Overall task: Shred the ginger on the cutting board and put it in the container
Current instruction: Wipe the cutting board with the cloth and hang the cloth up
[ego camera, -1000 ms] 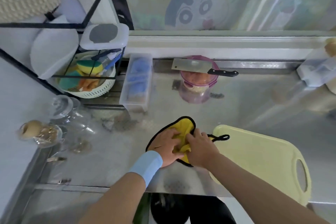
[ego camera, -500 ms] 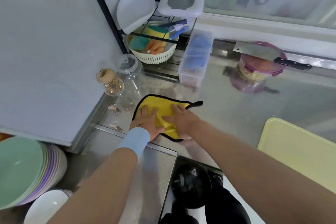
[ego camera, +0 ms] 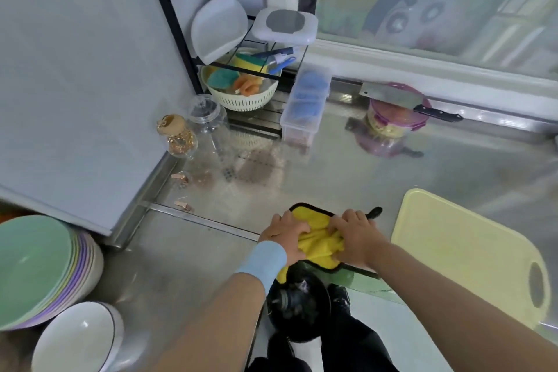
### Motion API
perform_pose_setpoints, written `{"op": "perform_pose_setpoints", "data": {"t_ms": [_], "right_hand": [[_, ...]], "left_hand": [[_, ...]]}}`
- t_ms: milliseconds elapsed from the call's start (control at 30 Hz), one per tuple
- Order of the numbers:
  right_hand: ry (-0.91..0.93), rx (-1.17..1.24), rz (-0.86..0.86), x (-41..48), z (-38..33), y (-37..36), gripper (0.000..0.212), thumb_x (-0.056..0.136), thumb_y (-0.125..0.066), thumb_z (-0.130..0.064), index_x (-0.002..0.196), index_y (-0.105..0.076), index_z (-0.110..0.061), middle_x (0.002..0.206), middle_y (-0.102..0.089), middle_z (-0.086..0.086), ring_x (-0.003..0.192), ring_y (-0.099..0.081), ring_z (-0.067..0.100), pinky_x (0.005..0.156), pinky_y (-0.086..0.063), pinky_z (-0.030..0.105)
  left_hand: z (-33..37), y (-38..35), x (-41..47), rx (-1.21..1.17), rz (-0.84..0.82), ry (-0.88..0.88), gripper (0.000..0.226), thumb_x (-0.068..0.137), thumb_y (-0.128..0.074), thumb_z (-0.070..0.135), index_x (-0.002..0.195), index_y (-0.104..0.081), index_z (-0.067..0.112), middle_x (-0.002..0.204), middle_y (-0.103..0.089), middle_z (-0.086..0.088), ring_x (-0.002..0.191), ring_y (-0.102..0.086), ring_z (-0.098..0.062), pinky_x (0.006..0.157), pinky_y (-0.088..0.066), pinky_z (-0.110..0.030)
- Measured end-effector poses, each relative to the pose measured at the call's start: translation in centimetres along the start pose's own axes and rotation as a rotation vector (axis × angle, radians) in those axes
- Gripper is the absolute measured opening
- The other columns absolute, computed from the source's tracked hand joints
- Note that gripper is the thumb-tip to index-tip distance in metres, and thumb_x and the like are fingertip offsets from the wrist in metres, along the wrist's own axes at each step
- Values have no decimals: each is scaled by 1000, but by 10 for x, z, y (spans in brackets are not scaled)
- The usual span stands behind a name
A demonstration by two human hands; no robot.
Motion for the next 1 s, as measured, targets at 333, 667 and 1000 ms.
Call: {"op": "perform_pose_setpoints", "data": {"t_ms": [333, 667, 1000], "right_hand": [[133, 88, -119, -74, -36, -31, 25, 97, -57, -23, 121, -58, -17, 118, -61, 12, 110, -60, 33, 82, -43, 36], [69, 767, -12, -103, -19, 39, 44, 88, -71, -23, 124, -45, -23, 97, -60, 1, 77, -54, 15, 61, -41, 26], [77, 478, 45, -105, 9, 65, 13, 82, -67, -18, 95, -71, -18, 88, -68, 1, 81, -58, 19, 69, -46, 28]], "left_hand": [[29, -34, -40, 71, -257, 29, 38, 87, -47, 19, 119, -62, 31, 121, -61, -3, 104, -60, -28, 83, -50, -34], [57, 4, -72, -244, -109, 86, 27, 83, -63, 34, 107, -52, 40, 105, -64, 5, 95, -62, -22, 86, -52, -37], [106, 10, -70, -302, -250, 14, 52, 76, -73, 37, 123, -51, 33, 115, -60, 5, 105, -58, -20, 93, -48, -38]]}}
Point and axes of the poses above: each hand's wrist, its own x-axis towards the middle knuckle, its own y-axis out of the back of the hand, z = x × y, the point moved 10 cm from there along x, towards the middle knuckle
